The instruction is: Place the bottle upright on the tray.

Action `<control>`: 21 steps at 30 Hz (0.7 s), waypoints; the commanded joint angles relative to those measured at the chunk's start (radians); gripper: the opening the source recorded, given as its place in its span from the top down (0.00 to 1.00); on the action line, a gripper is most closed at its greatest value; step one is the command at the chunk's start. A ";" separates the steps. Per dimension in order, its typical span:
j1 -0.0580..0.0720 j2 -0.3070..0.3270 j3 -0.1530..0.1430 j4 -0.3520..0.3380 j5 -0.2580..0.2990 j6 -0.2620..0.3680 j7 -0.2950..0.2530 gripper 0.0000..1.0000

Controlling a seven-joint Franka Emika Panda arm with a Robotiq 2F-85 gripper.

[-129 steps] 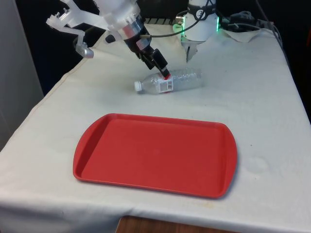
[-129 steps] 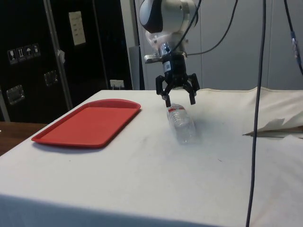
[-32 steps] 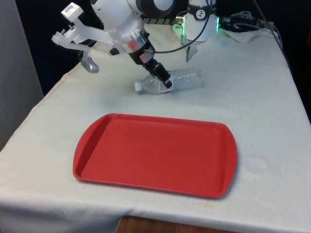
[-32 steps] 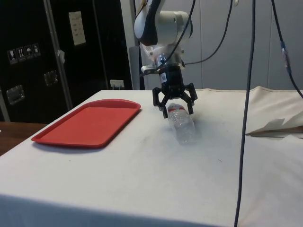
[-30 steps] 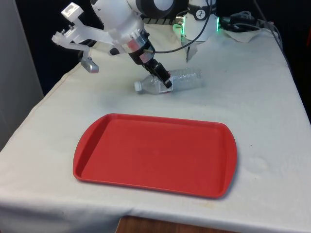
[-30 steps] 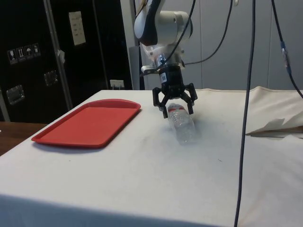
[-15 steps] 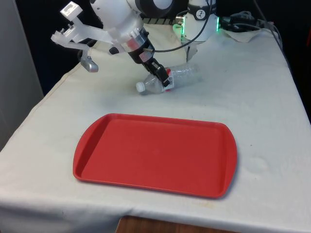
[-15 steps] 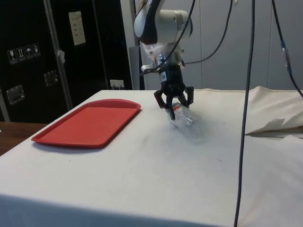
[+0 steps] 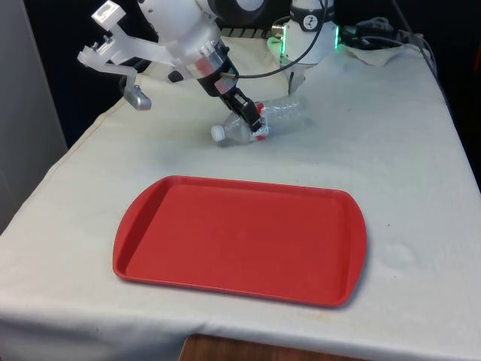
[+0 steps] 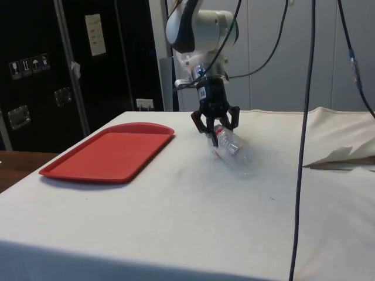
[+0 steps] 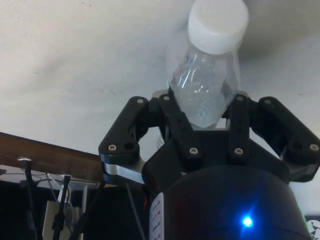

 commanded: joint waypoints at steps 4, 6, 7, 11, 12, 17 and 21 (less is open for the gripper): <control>0.000 0.000 0.000 0.000 0.000 0.000 0.000 0.66; 0.004 -0.009 -0.002 -0.001 -0.004 -0.003 0.007 0.66; 0.004 -0.013 -0.003 -0.002 -0.005 -0.004 0.008 0.66; 0.004 -0.028 -0.005 -0.006 -0.009 -0.010 0.008 0.66; 0.004 -0.033 -0.006 -0.008 -0.011 -0.013 0.009 0.66; 0.006 -0.059 -0.012 -0.015 -0.016 -0.026 0.010 0.66; 0.007 -0.085 -0.014 -0.023 -0.024 -0.034 0.015 0.66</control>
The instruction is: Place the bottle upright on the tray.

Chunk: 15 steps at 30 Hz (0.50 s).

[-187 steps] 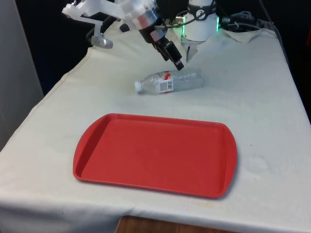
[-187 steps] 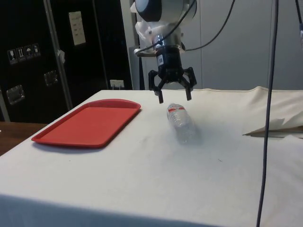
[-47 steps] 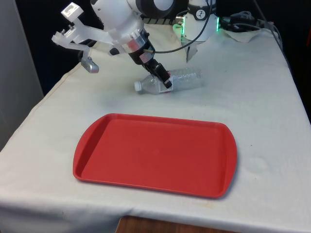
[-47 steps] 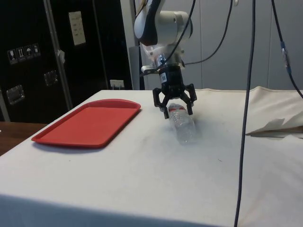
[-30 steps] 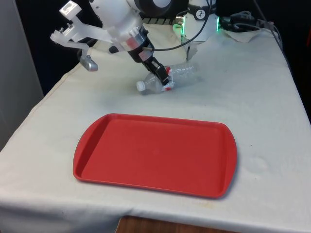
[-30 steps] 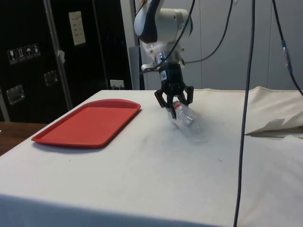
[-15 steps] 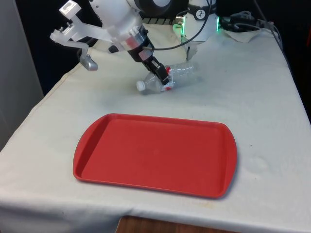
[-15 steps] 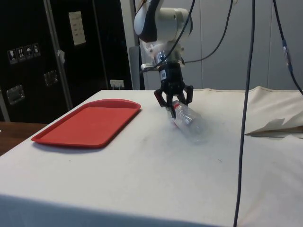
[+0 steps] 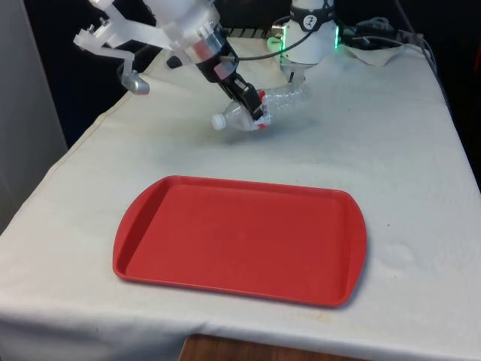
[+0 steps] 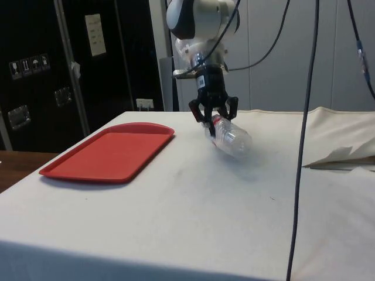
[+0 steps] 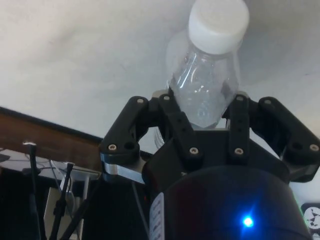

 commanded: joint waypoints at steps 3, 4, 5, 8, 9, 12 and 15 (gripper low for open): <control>0.006 -0.017 -0.006 -0.008 -0.011 -0.001 0.012 0.66; 0.006 -0.026 -0.006 -0.010 -0.014 -0.004 0.015 0.66; 0.005 -0.041 -0.006 -0.014 -0.019 -0.007 0.019 0.66; 0.005 -0.065 -0.005 -0.016 -0.029 -0.017 0.029 0.66; 0.000 -0.058 -0.001 -0.013 -0.021 -0.016 0.020 0.66; 0.004 -0.091 -0.004 -0.016 -0.041 -0.032 0.042 0.66; 0.005 -0.111 -0.003 -0.016 -0.049 -0.044 0.052 0.66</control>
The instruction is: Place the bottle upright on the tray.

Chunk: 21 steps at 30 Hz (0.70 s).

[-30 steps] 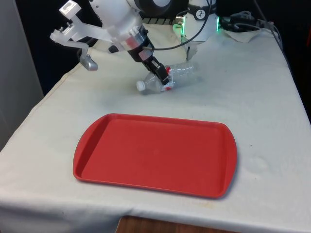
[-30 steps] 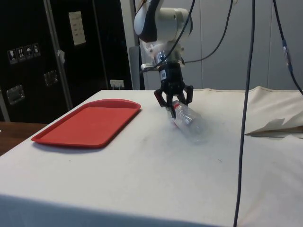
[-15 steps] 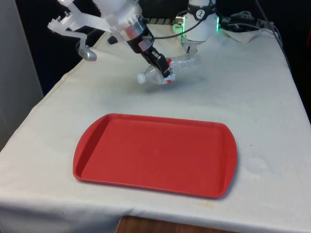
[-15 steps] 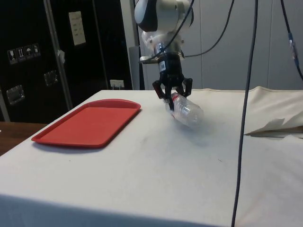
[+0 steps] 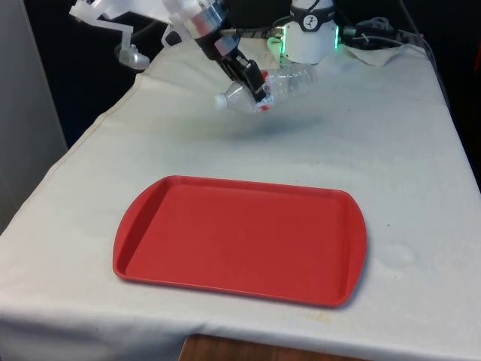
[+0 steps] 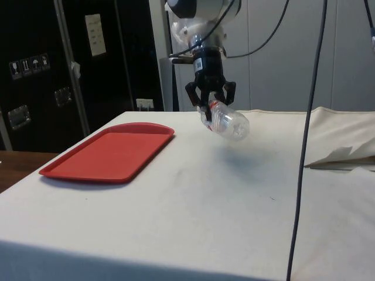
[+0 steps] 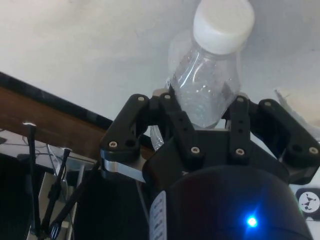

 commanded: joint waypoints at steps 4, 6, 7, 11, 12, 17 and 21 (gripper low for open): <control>0.006 -0.021 -0.002 -0.002 -0.014 -0.008 0.019 0.66; 0.007 -0.028 -0.002 -0.002 -0.017 -0.010 0.023 0.66; 0.008 -0.031 -0.002 -0.002 -0.019 -0.010 0.025 0.66; 0.005 -0.037 0.001 0.000 -0.021 -0.011 0.023 0.66; 0.010 -0.046 -0.002 0.000 -0.034 -0.012 0.038 0.66; 0.012 -0.064 -0.002 0.004 -0.053 -0.013 0.053 0.66; 0.015 -0.073 -0.001 0.005 -0.060 -0.009 0.060 0.66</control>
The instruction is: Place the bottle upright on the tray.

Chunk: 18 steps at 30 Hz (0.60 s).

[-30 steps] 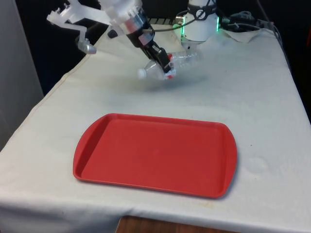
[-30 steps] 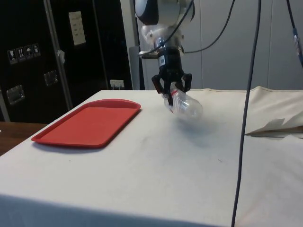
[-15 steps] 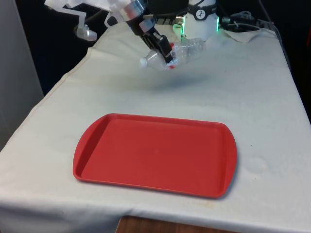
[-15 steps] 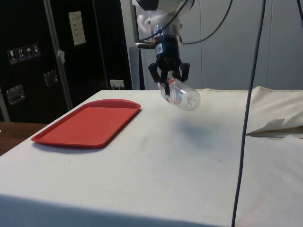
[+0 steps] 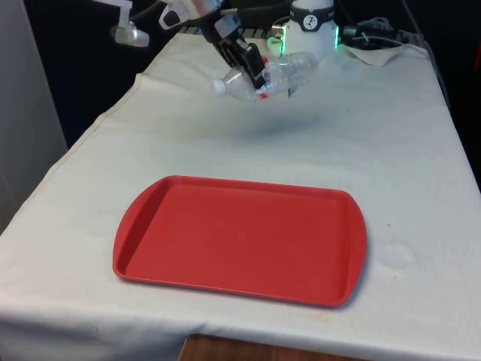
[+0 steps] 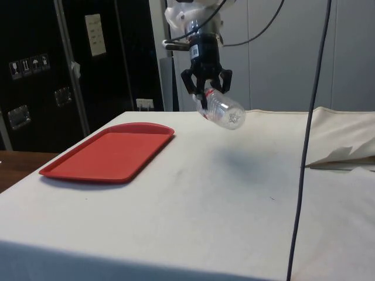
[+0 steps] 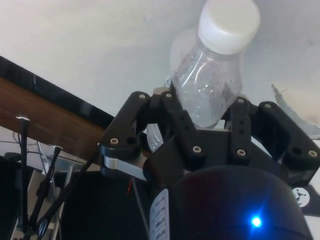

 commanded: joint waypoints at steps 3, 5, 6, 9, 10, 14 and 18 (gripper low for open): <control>0.011 -0.019 0.001 -0.003 -0.024 0.013 0.027 0.66; 0.014 -0.025 0.003 -0.005 -0.029 0.020 0.032 0.66; 0.008 -0.019 0.004 0.001 -0.021 0.006 0.021 0.66; 0.019 -0.033 0.006 -0.010 -0.036 0.035 0.040 0.66; 0.021 -0.038 0.010 -0.013 -0.041 0.044 0.045 0.66; 0.025 -0.042 0.015 -0.017 -0.047 0.063 0.051 0.66; 0.030 -0.048 0.025 -0.025 -0.060 0.096 0.064 0.66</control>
